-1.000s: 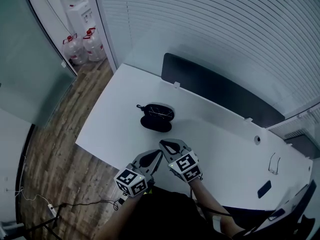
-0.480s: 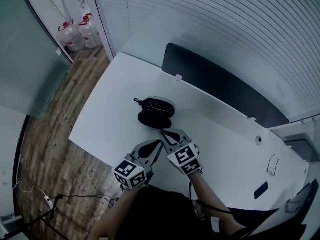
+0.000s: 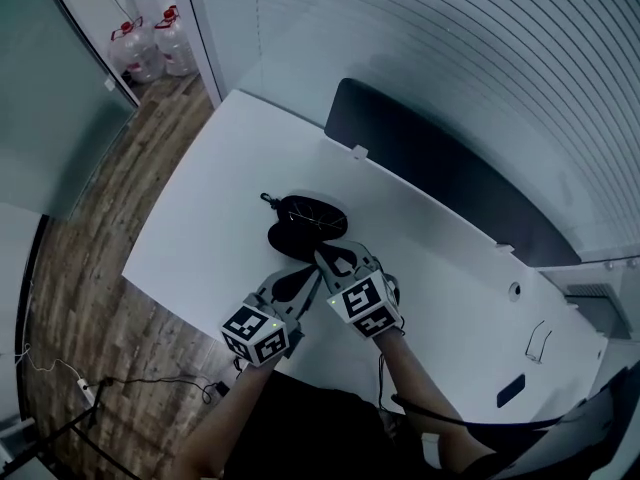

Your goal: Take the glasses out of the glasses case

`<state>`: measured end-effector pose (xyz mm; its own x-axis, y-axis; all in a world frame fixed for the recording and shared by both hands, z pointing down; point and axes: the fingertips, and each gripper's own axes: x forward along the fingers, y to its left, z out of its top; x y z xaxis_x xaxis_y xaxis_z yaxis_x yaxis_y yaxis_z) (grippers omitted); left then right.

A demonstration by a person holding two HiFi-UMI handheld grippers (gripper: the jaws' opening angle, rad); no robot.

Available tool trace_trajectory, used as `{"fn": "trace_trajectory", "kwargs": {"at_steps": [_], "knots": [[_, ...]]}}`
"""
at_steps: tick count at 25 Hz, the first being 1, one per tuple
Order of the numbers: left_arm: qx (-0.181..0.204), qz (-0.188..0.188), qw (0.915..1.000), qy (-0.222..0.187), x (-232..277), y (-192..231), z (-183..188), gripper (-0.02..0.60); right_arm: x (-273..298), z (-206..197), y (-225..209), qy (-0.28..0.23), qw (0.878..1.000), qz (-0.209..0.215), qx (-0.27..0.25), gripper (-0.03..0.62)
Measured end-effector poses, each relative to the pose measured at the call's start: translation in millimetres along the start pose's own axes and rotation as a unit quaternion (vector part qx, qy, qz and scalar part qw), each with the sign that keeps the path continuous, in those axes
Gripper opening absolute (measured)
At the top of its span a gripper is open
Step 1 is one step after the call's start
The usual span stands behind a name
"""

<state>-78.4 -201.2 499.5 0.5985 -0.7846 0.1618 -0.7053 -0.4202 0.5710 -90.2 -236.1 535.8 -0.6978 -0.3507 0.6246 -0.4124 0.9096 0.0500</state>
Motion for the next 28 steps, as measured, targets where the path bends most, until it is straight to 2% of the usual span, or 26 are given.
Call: {"fn": "trace_trajectory", "kwargs": {"at_steps": [10,28], "knots": [[-0.038,0.002,0.9993,-0.007,23.4,19.4,-7.7,0.011,19.4,-15.8,-20.2,0.049,0.998,0.023,-0.028,0.036],[-0.076,0.017,0.9969,0.01,31.9,49.3,-18.3,0.011,59.0,-32.7,-36.3,0.129,0.987,0.052,-0.087,0.065]]}}
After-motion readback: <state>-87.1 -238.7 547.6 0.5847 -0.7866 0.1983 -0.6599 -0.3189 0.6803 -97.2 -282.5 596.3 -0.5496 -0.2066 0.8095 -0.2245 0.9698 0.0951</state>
